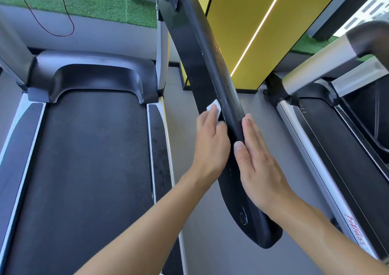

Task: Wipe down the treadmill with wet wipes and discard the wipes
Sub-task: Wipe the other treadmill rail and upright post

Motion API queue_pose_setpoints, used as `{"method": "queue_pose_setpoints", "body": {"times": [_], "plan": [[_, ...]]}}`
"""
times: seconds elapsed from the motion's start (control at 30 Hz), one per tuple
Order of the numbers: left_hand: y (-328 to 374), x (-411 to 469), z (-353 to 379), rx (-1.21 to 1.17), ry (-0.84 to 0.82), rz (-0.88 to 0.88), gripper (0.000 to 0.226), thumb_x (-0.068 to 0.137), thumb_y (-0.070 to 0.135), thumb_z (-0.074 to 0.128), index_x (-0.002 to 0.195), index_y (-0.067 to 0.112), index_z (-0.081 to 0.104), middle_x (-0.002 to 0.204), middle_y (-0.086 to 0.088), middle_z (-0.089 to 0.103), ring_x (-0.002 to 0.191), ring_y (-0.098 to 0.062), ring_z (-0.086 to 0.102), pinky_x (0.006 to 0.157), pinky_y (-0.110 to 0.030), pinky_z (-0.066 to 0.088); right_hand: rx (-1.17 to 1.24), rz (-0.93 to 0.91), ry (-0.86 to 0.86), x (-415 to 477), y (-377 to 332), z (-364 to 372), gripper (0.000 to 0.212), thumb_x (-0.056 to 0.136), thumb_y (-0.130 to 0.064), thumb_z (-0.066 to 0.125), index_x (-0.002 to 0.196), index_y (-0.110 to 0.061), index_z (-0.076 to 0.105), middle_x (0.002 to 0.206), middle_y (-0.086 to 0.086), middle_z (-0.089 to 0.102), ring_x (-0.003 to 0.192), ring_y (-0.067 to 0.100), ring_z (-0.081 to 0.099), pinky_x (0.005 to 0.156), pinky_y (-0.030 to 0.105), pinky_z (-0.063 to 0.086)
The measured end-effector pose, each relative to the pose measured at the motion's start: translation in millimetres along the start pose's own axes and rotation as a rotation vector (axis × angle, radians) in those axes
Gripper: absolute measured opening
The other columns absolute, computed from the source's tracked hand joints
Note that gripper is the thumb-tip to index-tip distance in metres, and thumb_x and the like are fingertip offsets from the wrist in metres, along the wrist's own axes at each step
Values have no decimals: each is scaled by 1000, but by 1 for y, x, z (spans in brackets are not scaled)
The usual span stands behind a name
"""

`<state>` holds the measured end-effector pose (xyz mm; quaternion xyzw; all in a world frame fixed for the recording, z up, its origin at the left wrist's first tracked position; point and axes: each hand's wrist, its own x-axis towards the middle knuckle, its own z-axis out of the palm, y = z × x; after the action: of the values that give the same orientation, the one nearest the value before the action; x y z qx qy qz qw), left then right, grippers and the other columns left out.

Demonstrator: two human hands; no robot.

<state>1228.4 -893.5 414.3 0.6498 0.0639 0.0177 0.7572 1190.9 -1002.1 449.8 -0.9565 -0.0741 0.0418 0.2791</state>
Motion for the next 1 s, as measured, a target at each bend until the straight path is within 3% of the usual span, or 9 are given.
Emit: {"method": "queue_pose_setpoints", "body": {"times": [0.07, 0.1, 0.17, 0.23, 0.4, 0.57, 0.73, 0.87, 1.0], "plan": [[10, 2, 2, -46, -26, -1, 32, 105, 19, 24, 113, 25, 55, 124, 14, 49, 116, 12, 39, 93, -3, 30, 11, 2, 3, 0, 0, 0, 76, 88, -60, 12, 158, -30, 4, 162, -26, -4, 133, -29, -9, 98, -8, 1], [10, 1, 2, -37, -32, 20, 36, 107, 23, 21, 125, 30, 52, 137, 24, 42, 125, 16, 33, 102, -6, 26, 14, 0, 3, 0, 0, 0, 76, 88, -60, 12, 158, -31, 4, 161, -26, -4, 133, -29, -8, 98, -8, 1], [2, -9, 4, 36, -57, 90, 45, 110, 28, 17, 154, 27, 25, 159, 23, 14, 144, 13, 9, 119, -14, 9, 15, 0, -1, 0, 1, 0, 75, 88, -60, 11, 157, -31, 3, 161, -27, -5, 134, -29, -9, 98, -8, 0], [-13, -29, 3, 69, -99, 142, 48, 110, 29, 19, 156, 23, 12, 163, 17, 3, 146, 11, -1, 122, -18, 3, 14, -1, -6, 0, 1, 0, 74, 89, -59, 11, 157, -31, 2, 160, -27, -6, 133, -29, -9, 98, -8, 0], [-25, -48, 0, 101, -175, 143, 48, 109, 27, 21, 155, 25, 5, 163, 16, -1, 147, 9, -4, 124, -24, 3, 18, 7, -15, 0, 0, -1, 74, 90, -58, 12, 157, -31, 2, 160, -27, -6, 132, -30, -10, 97, -9, 0], [-7, -11, 5, 62, -68, 59, 49, 110, 26, 18, 158, 21, 9, 164, 13, 4, 147, 9, -2, 122, -19, 0, 8, -6, -17, -2, 1, -1, 72, 92, -59, 11, 157, -30, 2, 160, -27, -6, 132, -30, -11, 99, -8, -2], [-47, -80, 0, 67, -199, 138, 50, 108, 29, 21, 153, 28, -1, 164, 13, -7, 149, 1, -8, 125, -34, 1, -45, -59, 3, -24, 4, 3, 65, 93, -61, 9, 152, -35, -2, 158, -29, -8, 143, -17, -8, 112, 3, -2], [-33, -18, -1, 34, -121, -86, 50, 109, 34, 14, 158, 28, 4, 164, 17, -1, 147, 7, -5, 124, -30, 0, -58, -78, 12, -27, 7, 3, 63, 95, -58, 10, 152, -33, -1, 160, -26, -6, 145, -15, -6, 114, 5, 0], [-37, -25, 4, 6, -98, -69, 50, 110, 32, 14, 158, 26, 4, 164, 18, -2, 146, 10, -7, 124, -27, -2, -65, -81, 7, -28, 9, 4, 64, 95, -59, 10, 152, -33, -1, 160, -26, -7, 145, -15, -7, 113, 3, 0]]}}
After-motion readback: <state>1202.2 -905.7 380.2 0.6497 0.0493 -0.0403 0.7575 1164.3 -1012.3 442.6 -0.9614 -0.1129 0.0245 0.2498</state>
